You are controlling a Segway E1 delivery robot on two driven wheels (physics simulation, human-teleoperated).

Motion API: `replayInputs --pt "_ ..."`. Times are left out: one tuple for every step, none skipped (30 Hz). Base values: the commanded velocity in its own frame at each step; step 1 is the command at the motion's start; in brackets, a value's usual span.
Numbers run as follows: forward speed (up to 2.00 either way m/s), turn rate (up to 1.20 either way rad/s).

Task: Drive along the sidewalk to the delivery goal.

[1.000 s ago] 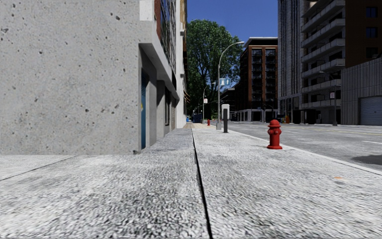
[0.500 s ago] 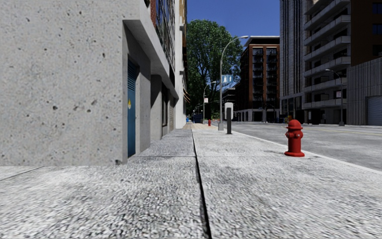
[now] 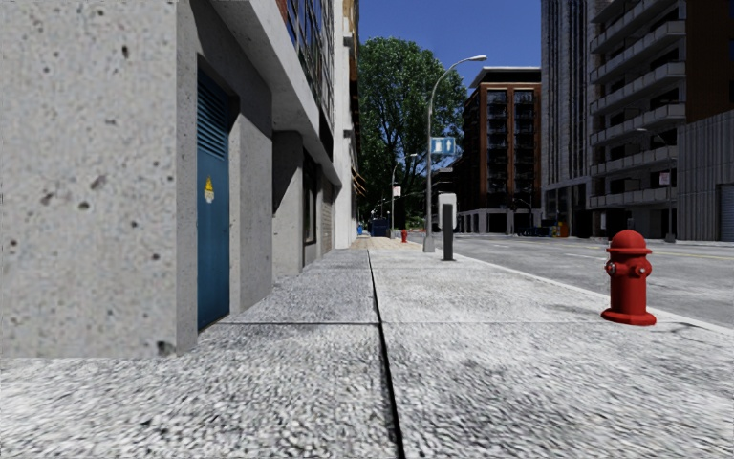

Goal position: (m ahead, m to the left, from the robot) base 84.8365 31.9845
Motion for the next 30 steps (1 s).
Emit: replayInputs --pt "2.00 0.00" --pt "2.00 0.00" --pt "2.00 0.00" --pt "2.00 0.00" --pt "2.00 0.00" --pt "2.00 0.00" --pt "2.00 0.00" --pt "2.00 0.00" --pt "2.00 0.00" --pt "2.00 0.00" --pt "2.00 0.00" --pt "2.00 0.00" --pt "2.00 0.00" --pt "2.00 0.00" --pt "2.00 0.00" --pt "2.00 0.00" --pt "2.00 0.00" --pt "2.00 0.00" --pt "2.00 0.00" --pt "2.00 0.00" --pt "2.00 0.00" --pt "2.00 0.00" --pt "2.00 0.00" --pt "2.00 0.00" --pt "2.00 0.00" --pt "2.00 0.00" --pt "2.00 0.00" --pt "2.00 0.00" --pt "2.00 0.00" --pt "2.00 0.00"
